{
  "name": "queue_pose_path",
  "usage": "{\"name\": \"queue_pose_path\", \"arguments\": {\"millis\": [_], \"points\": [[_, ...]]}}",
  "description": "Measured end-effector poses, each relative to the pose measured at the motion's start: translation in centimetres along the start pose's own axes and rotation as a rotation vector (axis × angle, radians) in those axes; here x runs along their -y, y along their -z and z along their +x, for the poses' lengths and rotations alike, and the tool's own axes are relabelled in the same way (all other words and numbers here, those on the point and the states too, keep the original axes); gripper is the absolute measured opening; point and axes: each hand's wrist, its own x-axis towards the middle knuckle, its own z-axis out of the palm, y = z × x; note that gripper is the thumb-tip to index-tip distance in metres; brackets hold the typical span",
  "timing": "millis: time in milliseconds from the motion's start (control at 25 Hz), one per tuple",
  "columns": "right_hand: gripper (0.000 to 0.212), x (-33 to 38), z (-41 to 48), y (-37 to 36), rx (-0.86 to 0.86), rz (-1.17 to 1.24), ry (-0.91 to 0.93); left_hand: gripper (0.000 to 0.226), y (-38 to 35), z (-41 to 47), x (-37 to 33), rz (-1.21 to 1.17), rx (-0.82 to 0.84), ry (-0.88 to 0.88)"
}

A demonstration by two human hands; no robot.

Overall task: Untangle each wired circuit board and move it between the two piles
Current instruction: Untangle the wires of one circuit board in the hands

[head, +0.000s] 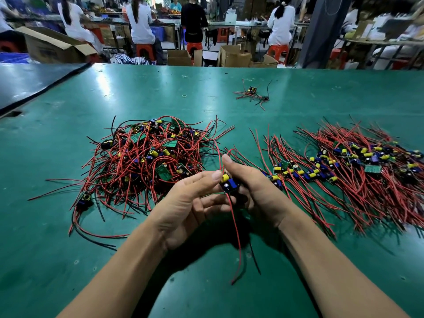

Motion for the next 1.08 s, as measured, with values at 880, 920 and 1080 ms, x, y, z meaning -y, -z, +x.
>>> {"name": "queue_pose_path", "arguments": {"millis": [880, 920, 1080], "points": [[0.039, 0.2, -0.3, 1.8, 0.08, -0.273, 0.024, 0.024, -0.5, 0.1, 1.0, 0.392, -0.064, -0.059], [0.04, 0.2, -0.3, 1.9, 0.095, -0.278, 0.023, 0.023, -0.5, 0.1, 1.0, 0.387, -0.059, -0.056], [0.029, 0.3, -0.5, 2.2, 0.003, -0.238, 0.056, 0.019, -0.2, 0.1, 1.0, 0.385, -0.069, -0.035]]}}
